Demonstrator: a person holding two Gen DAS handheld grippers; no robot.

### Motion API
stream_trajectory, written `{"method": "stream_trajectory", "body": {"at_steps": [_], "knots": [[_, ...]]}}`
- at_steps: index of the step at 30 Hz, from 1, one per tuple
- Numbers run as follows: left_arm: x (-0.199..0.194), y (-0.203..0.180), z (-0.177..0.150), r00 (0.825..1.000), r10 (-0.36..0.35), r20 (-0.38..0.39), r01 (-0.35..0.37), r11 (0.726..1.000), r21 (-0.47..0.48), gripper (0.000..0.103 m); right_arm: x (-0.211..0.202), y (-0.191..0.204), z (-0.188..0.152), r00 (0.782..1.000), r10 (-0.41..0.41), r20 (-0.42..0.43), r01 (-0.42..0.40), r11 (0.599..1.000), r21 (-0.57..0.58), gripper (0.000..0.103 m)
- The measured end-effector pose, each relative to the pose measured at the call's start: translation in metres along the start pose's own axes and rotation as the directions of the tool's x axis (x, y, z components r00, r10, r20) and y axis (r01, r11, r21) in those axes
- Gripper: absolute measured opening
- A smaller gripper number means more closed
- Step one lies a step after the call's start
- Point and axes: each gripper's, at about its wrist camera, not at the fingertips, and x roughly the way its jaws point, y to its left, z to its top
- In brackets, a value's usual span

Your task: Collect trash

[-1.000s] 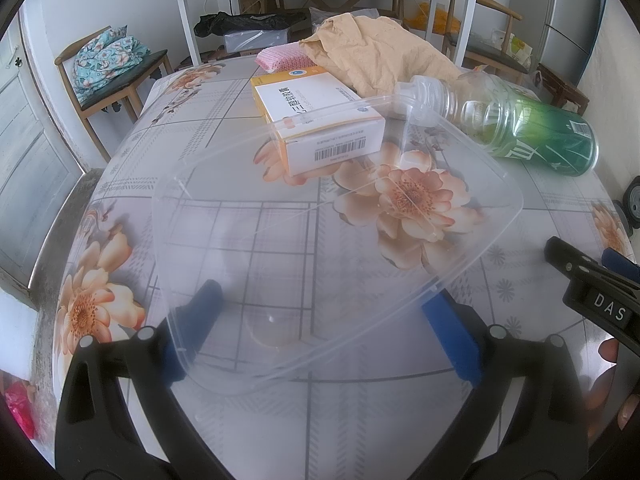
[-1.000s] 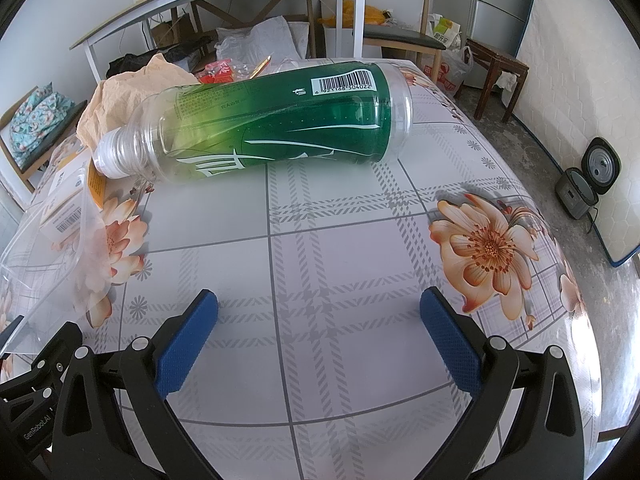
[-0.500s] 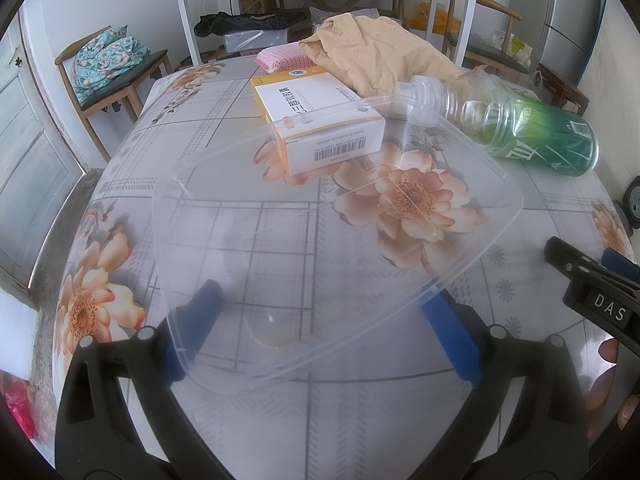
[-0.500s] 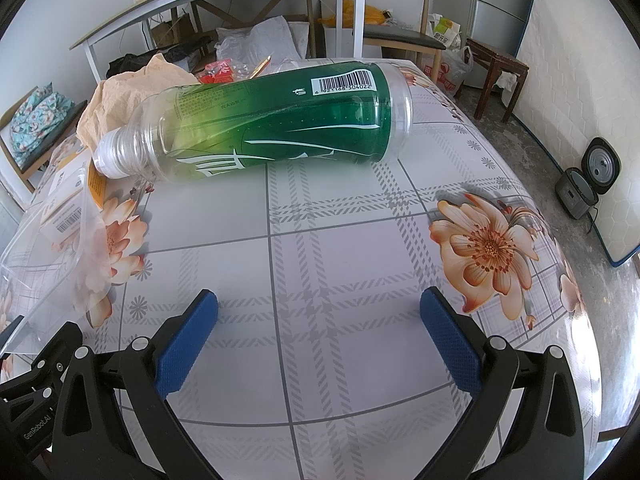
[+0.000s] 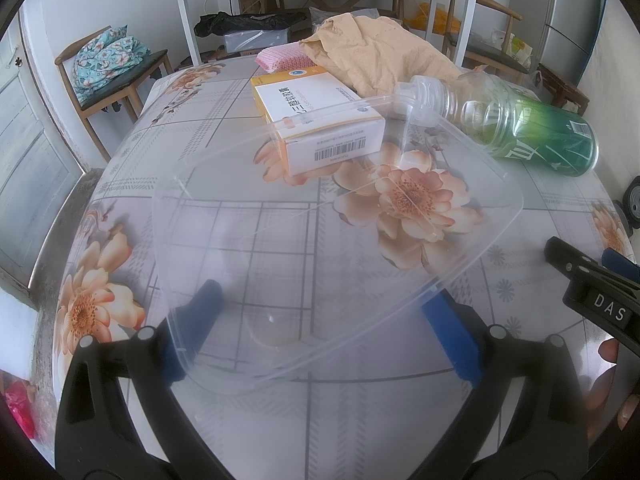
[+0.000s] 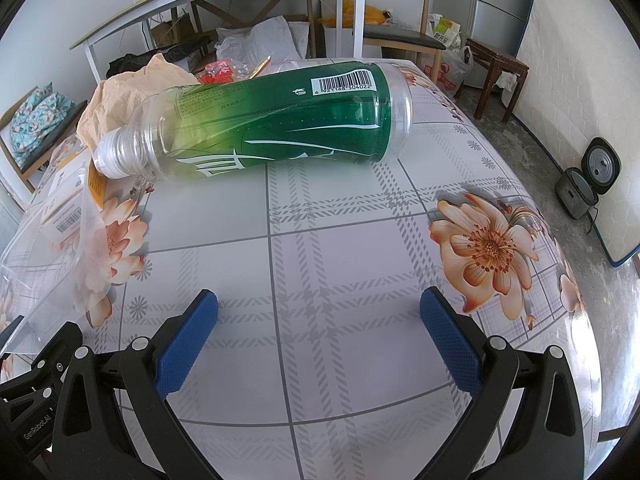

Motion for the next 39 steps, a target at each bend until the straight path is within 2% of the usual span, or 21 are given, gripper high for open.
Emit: {"method": "stream_trajectory", "body": {"at_steps": [14, 16, 18, 22, 25, 32, 35, 39], "knots": [[-0.006, -0.003, -0.006, 1.0, -0.017, -0.019, 0.017, 1.0, 0.017, 0.096, 0.0, 0.0, 0.0, 1.0, 0.0, 0.0, 0.0, 1.0, 0.0, 0.098], [-0.008, -0.005, -0.006, 0.999, -0.033, -0.04, 0.034, 0.999, 0.025, 0.096, 0.0, 0.0, 0.0, 1.0, 0.0, 0.0, 0.0, 1.0, 0.0, 0.098], [-0.016, -0.003, -0.006, 0.995, -0.08, -0.058, 0.08, 0.997, -0.001, 0.096, 0.0, 0.0, 0.0, 1.0, 0.0, 0.0, 0.0, 1.0, 0.0, 0.098], [-0.045, 0.0, -0.005, 0.986, -0.16, 0.036, 0.161, 0.986, -0.029, 0.096, 0.0, 0.0, 0.0, 1.0, 0.0, 0.0, 0.0, 1.0, 0.0, 0.098], [-0.055, 0.004, -0.002, 0.986, -0.135, 0.099, 0.14, 0.989, -0.039, 0.096, 0.0, 0.0, 0.0, 1.0, 0.0, 0.0, 0.0, 1.0, 0.0, 0.098], [-0.058, 0.03, 0.006, 0.979, -0.158, 0.125, 0.177, 0.972, -0.155, 0.096, 0.001, 0.0, 0.0, 1.0, 0.0, 0.0, 0.0, 1.0, 0.0, 0.098], [-0.054, 0.035, 0.006, 0.984, -0.132, 0.117, 0.152, 0.971, -0.182, 0.096, 0.001, 0.0, 0.0, 1.0, 0.0, 0.0, 0.0, 1.0, 0.0, 0.098], [-0.056, 0.043, 0.006, 0.987, -0.049, 0.153, 0.082, 0.973, -0.216, 0.096, 0.001, 0.0, 0.0, 1.0, 0.0, 0.0, 0.0, 1.0, 0.0, 0.098]]}}
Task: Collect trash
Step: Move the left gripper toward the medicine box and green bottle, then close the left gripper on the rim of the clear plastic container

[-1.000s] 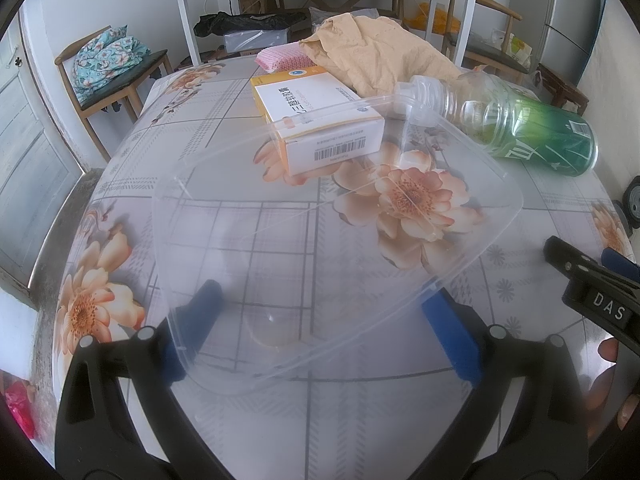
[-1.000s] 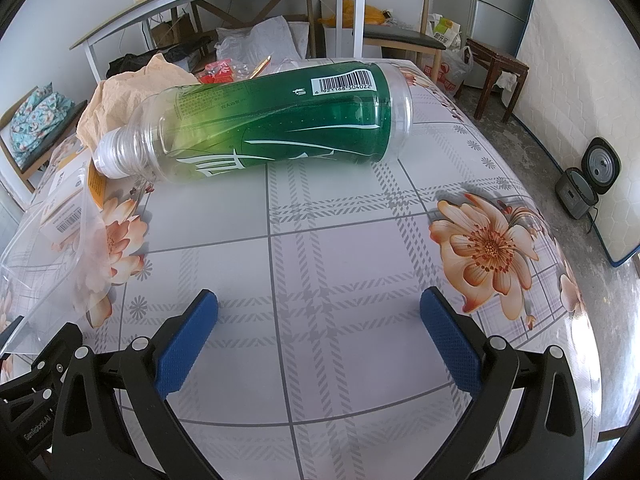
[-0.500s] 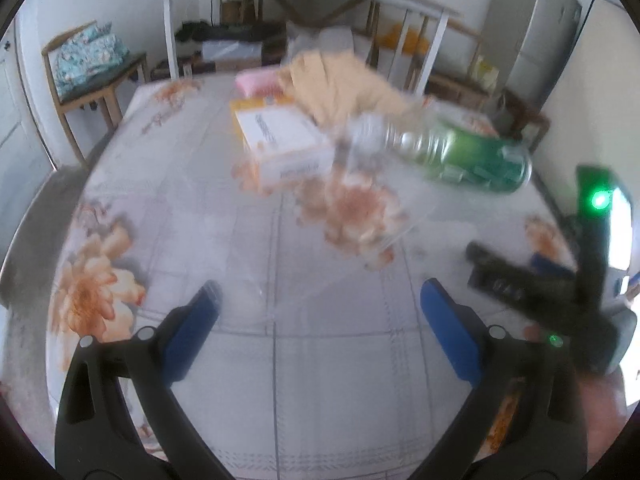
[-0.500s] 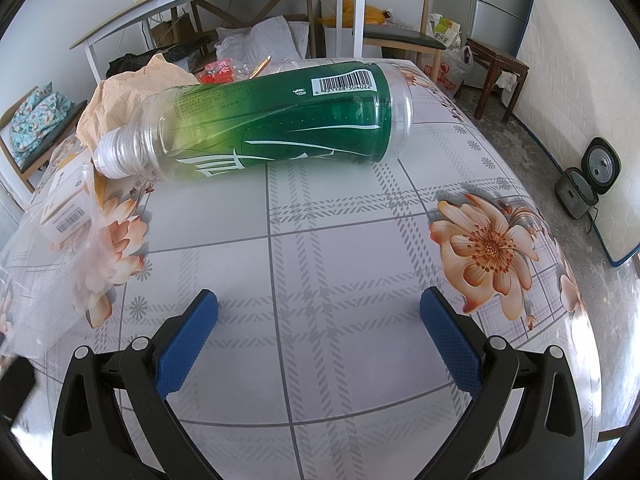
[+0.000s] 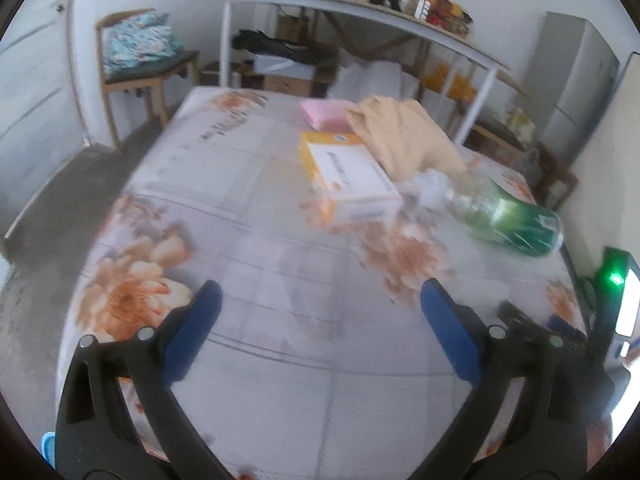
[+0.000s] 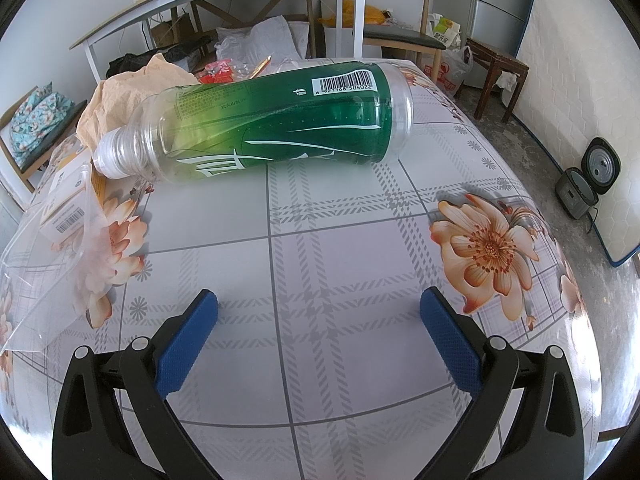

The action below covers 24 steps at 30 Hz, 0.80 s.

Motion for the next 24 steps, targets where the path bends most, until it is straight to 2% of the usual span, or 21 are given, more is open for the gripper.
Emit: {"method": "stream_trajectory", "body": {"at_steps": [8, 13, 18, 24], "knots": [[0.004, 0.015, 0.006, 0.998, 0.05, 0.027, -0.048, 0.997, -0.057, 0.096, 0.0, 0.0, 0.0, 1.0, 0.0, 0.0, 0.0, 1.0, 0.0, 0.098], [0.005, 0.019, 0.006, 0.998, 0.037, 0.049, -0.033, 0.996, -0.085, 0.096, 0.0, 0.0, 0.0, 1.0, 0.001, 0.0, -0.001, 1.0, 0.0, 0.098], [0.008, 0.014, 0.01, 0.998, 0.015, 0.066, -0.01, 0.997, -0.072, 0.096, 0.0, -0.001, 0.0, 1.0, 0.0, 0.0, 0.0, 1.0, 0.0, 0.098], [0.021, 0.014, 0.016, 0.998, 0.04, 0.043, -0.038, 0.997, -0.06, 0.095, 0.0, 0.0, 0.0, 1.0, 0.0, 0.0, 0.0, 1.0, 0.0, 0.098]]}}
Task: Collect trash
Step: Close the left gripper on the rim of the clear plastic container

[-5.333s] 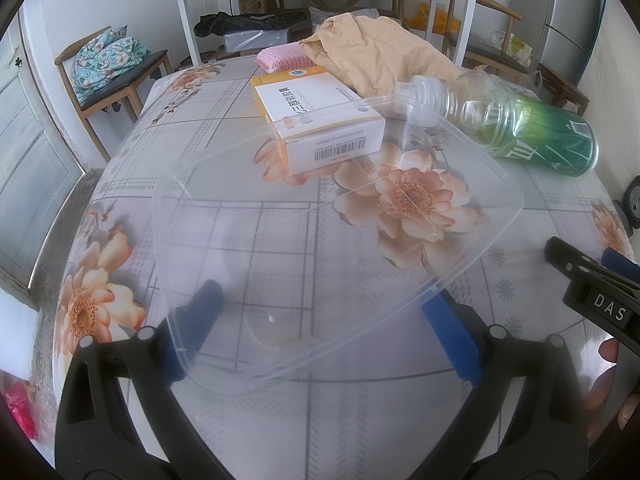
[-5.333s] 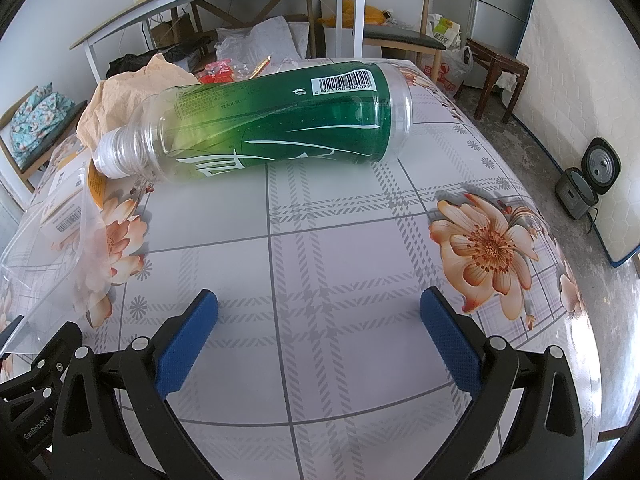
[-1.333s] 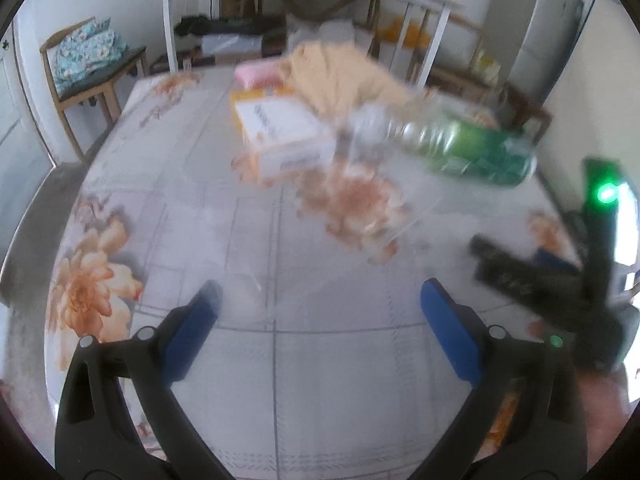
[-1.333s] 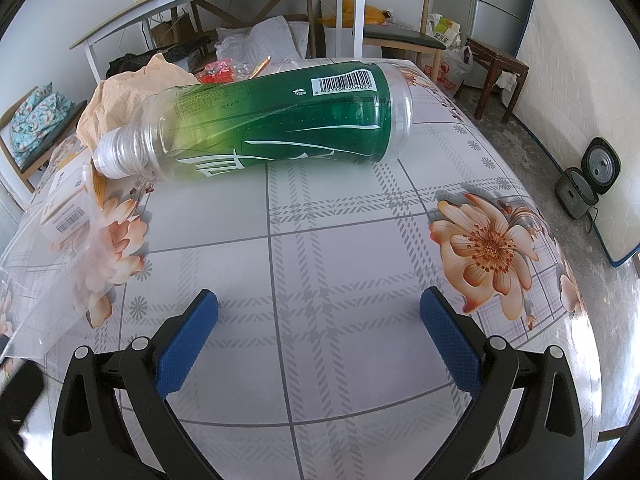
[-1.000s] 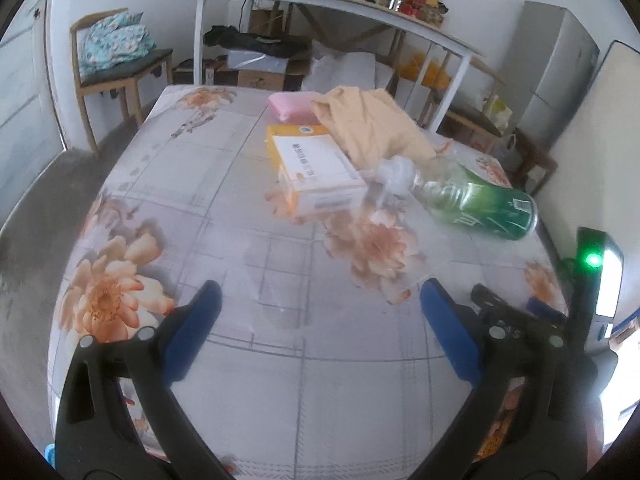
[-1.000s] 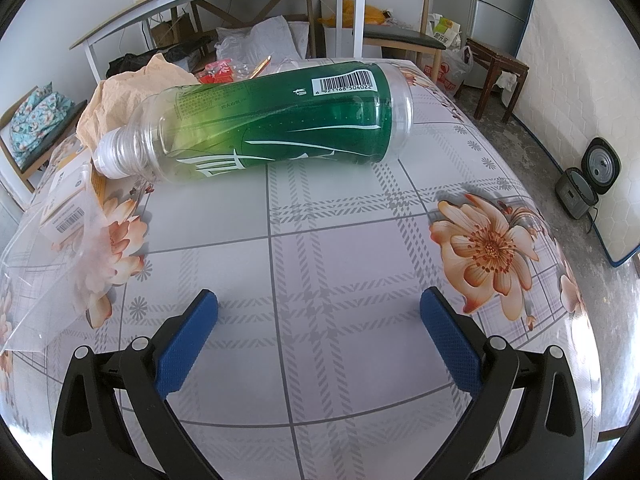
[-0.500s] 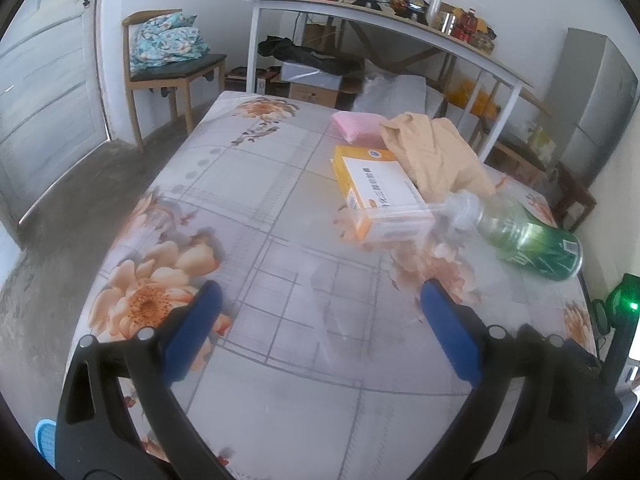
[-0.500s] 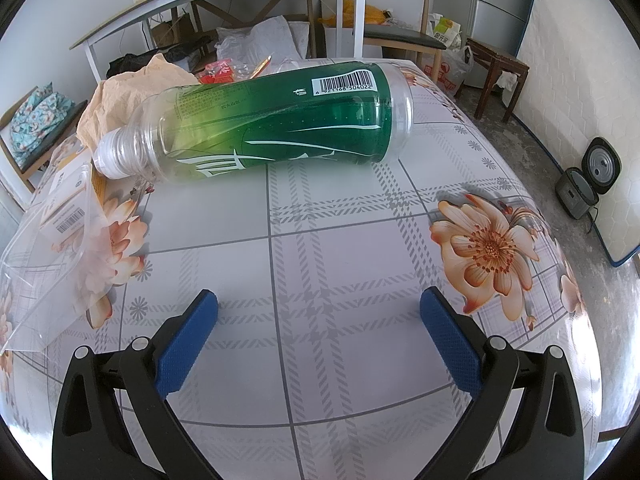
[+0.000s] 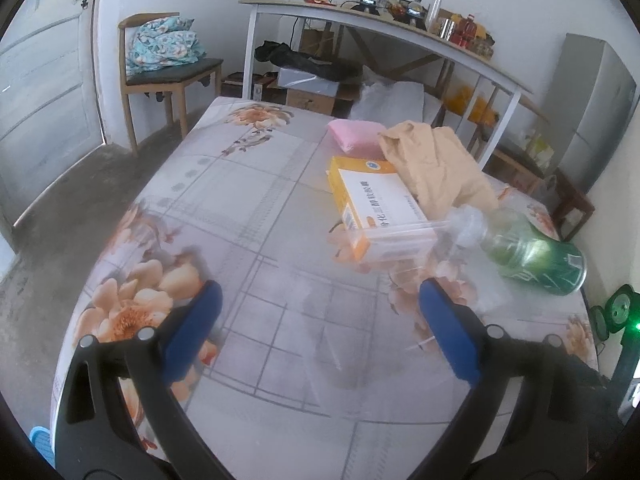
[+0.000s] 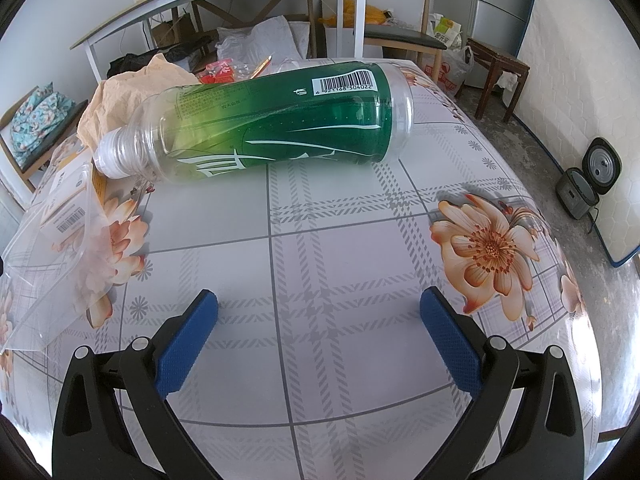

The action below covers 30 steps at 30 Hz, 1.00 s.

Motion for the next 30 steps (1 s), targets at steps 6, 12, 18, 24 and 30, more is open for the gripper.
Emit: {"method": "stream_trajectory", "body": {"at_steps": [6, 12, 18, 24, 30], "knots": [[0.008, 0.0, 0.002, 0.999, 0.009, -0.039, -0.009, 1.0, 0.006, 0.092, 0.0, 0.0, 0.0, 1.0, 0.0, 0.0, 0.0, 1.0, 0.0, 0.098], [0.036, 0.005, -0.003, 0.985, -0.039, -0.171, 0.036, 0.999, -0.022, 0.05, 0.0, 0.0, 0.0, 1.0, 0.0, 0.0, 0.0, 1.0, 0.0, 0.098], [0.038, 0.005, -0.006, 0.982, -0.05, -0.18, 0.048, 0.999, -0.016, 0.011, 0.0, 0.0, 0.0, 1.0, 0.0, 0.0, 0.0, 1.0, 0.0, 0.098], [0.03, 0.006, -0.008, 0.983, -0.033, -0.18, 0.031, 0.999, -0.013, 0.002, 0.0, 0.0, 0.0, 1.0, 0.001, 0.0, -0.001, 1.0, -0.001, 0.098], [0.015, 0.008, -0.005, 0.987, -0.025, -0.161, 0.028, 1.0, 0.012, 0.002, -0.004, -0.001, -0.005, 0.999, 0.017, -0.035, -0.018, 1.0, -0.017, 0.098]]}}
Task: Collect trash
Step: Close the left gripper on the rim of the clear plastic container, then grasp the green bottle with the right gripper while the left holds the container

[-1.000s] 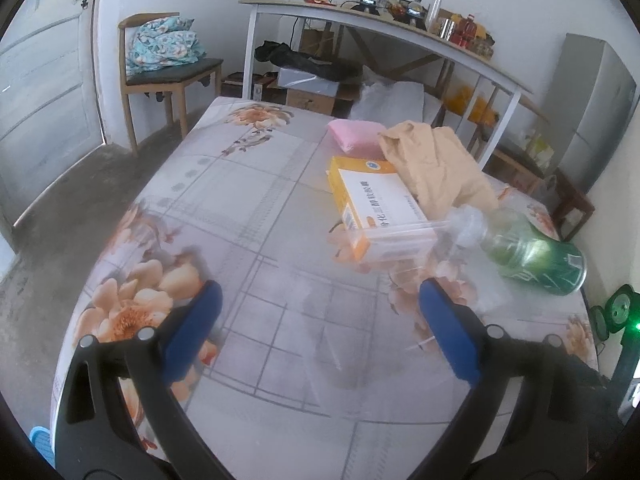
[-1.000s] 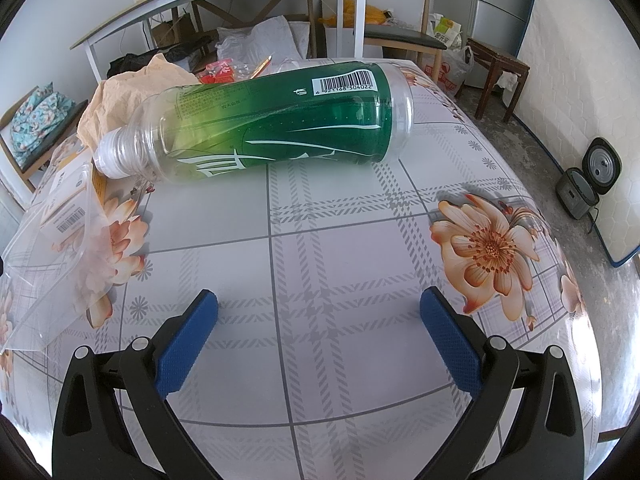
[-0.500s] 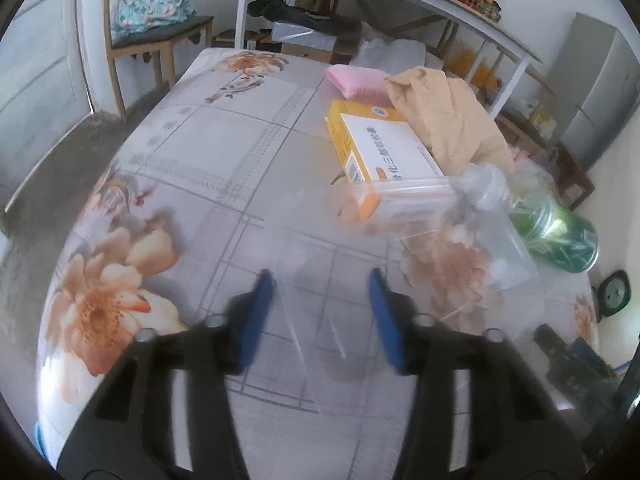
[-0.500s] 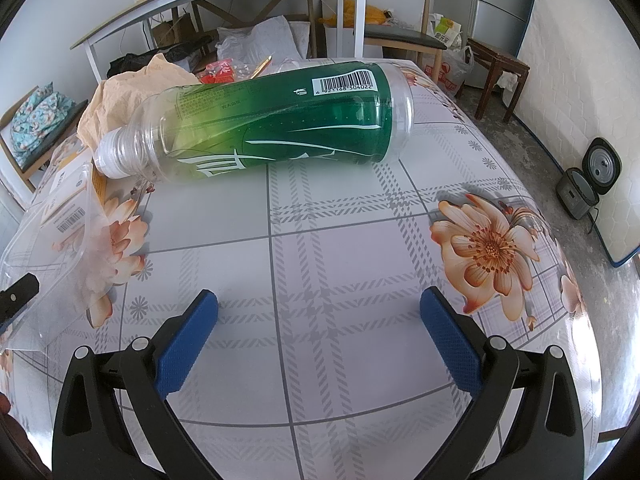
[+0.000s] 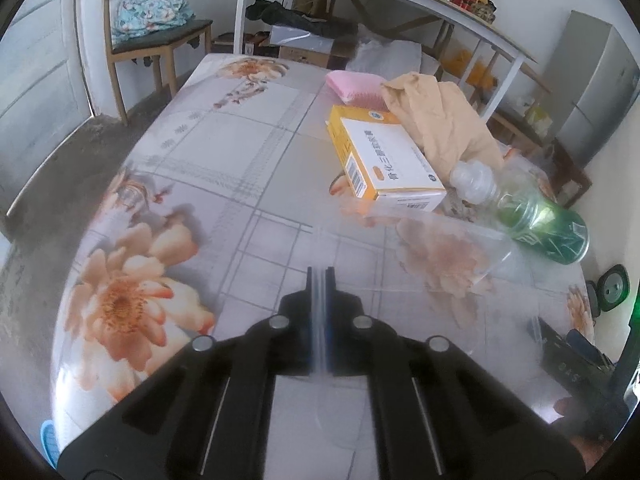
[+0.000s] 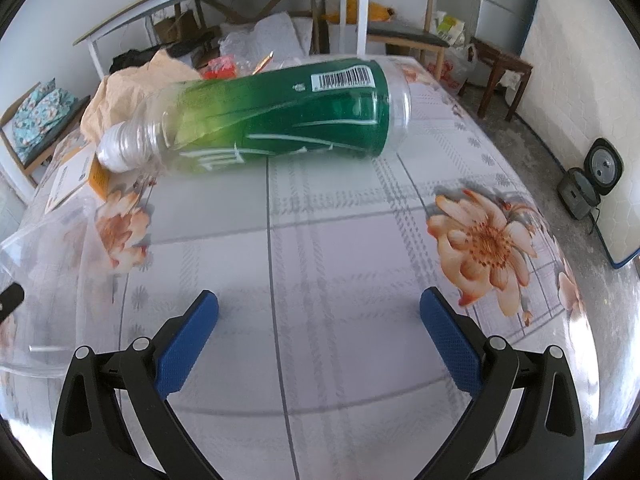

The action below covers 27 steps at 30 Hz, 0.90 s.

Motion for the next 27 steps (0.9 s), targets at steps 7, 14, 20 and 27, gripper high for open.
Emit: {"method": "stream_trajectory", "body": {"at_steps": [7, 14, 20, 27], "knots": [[0.006, 0.01, 0.0, 0.999, -0.019, -0.033, 0.019, 1.0, -0.008, 0.002, -0.05, 0.008, 0.02, 0.983, 0.171, 0.065, -0.148, 0.951, -0.27, 0.098], [0.013, 0.01, -0.006, 0.996, -0.049, -0.073, 0.048, 0.999, -0.004, 0.002, -0.041, 0.029, 0.078, 0.973, 0.231, 0.028, -0.156, 0.737, -0.658, 0.098], [0.014, 0.009, -0.007, 0.994, -0.066, -0.083, 0.066, 0.998, -0.008, 0.002, -0.007, 0.049, 0.118, 0.971, 0.214, -0.106, -0.219, 0.625, -0.749, 0.098], [0.014, 0.009, -0.007, 0.993, -0.079, -0.089, 0.077, 0.997, -0.021, 0.002, 0.029, 0.043, 0.131, 0.965, 0.155, -0.21, -0.26, 0.634, -0.728, 0.091]]}}
